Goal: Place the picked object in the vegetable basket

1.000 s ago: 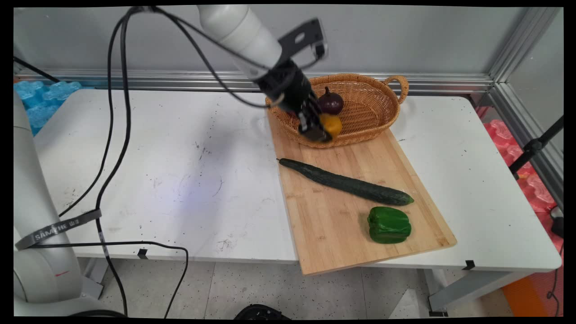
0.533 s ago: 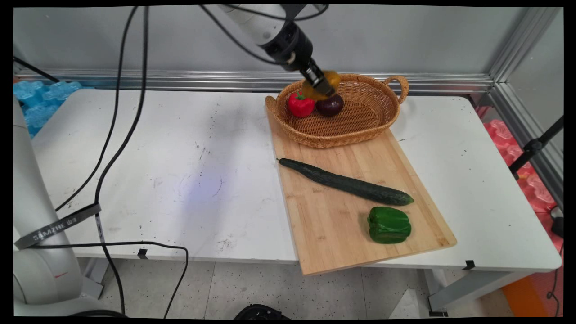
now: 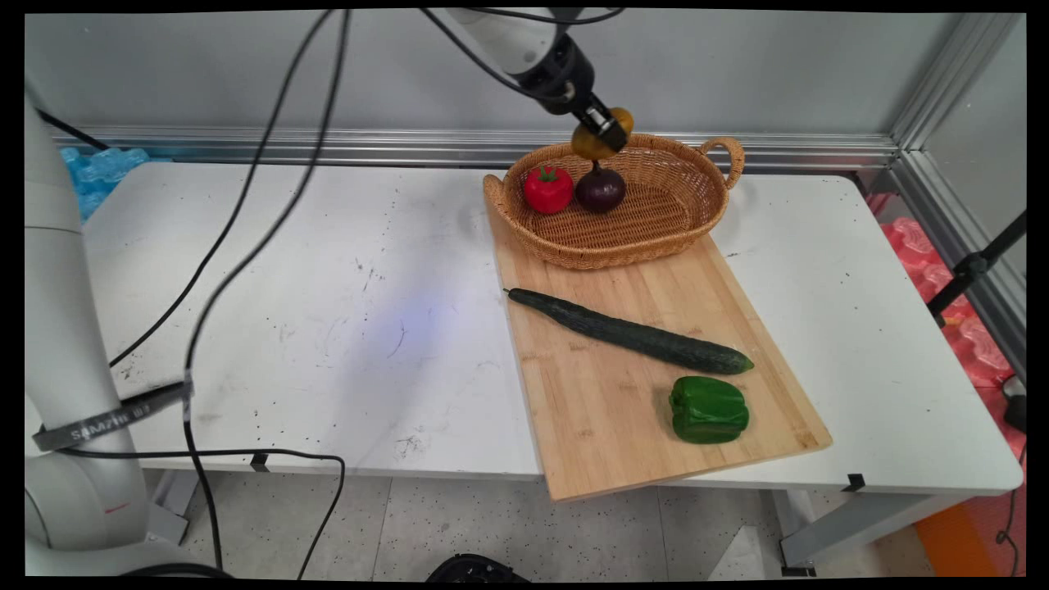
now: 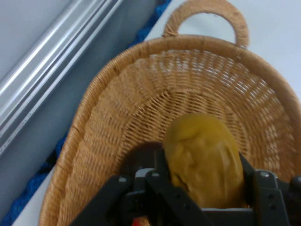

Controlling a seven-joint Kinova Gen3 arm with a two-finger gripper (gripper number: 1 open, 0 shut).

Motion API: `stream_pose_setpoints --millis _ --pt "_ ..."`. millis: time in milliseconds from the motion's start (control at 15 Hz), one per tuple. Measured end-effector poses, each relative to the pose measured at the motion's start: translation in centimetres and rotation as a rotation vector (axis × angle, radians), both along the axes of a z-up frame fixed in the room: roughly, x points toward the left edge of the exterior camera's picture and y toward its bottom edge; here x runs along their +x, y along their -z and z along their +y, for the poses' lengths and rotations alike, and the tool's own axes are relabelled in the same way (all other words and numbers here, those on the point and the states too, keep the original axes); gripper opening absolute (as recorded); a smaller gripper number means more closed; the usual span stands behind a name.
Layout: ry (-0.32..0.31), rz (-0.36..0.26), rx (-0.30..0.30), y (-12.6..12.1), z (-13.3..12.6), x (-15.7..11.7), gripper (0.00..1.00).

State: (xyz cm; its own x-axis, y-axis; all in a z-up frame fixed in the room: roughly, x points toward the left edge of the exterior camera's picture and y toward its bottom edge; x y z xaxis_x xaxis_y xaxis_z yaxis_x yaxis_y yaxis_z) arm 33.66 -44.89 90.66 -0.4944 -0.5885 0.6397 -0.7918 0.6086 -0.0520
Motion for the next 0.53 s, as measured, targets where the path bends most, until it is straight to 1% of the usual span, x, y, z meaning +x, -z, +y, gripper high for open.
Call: stream_pose_setpoints --millis 267,533 --pt "-0.027 0.003 0.000 1.7 -2.9 -1.5 0.00" --pt "-0.045 0.005 0.011 4.2 -6.2 -3.6 0.00"
